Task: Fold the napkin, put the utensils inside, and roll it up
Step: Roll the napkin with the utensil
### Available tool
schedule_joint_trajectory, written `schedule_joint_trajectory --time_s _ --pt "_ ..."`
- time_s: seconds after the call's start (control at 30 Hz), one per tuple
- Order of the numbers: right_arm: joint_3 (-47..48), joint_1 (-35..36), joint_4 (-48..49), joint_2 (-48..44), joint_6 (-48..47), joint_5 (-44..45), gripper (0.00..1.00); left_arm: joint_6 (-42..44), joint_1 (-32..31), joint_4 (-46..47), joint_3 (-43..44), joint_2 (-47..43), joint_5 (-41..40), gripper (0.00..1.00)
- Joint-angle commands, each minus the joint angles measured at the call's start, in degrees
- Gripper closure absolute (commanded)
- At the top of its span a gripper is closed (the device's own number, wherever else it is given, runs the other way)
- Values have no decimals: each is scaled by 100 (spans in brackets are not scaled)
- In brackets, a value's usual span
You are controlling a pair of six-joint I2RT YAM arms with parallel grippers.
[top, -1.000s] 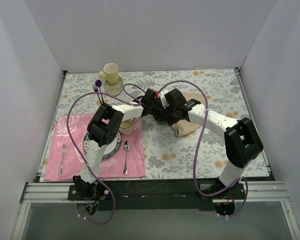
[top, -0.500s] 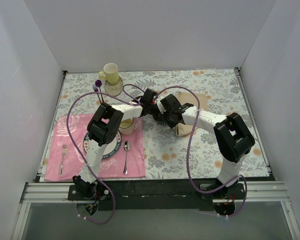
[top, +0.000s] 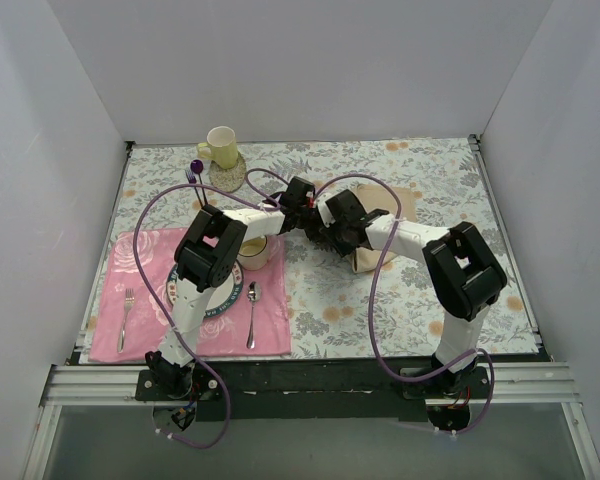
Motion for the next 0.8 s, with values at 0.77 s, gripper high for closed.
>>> schedule_joint_trajectory --time_s 0.77 --pt "-790 446 -1052 -1260 954 718 39 319 66 -813 -80 378 -556 100"
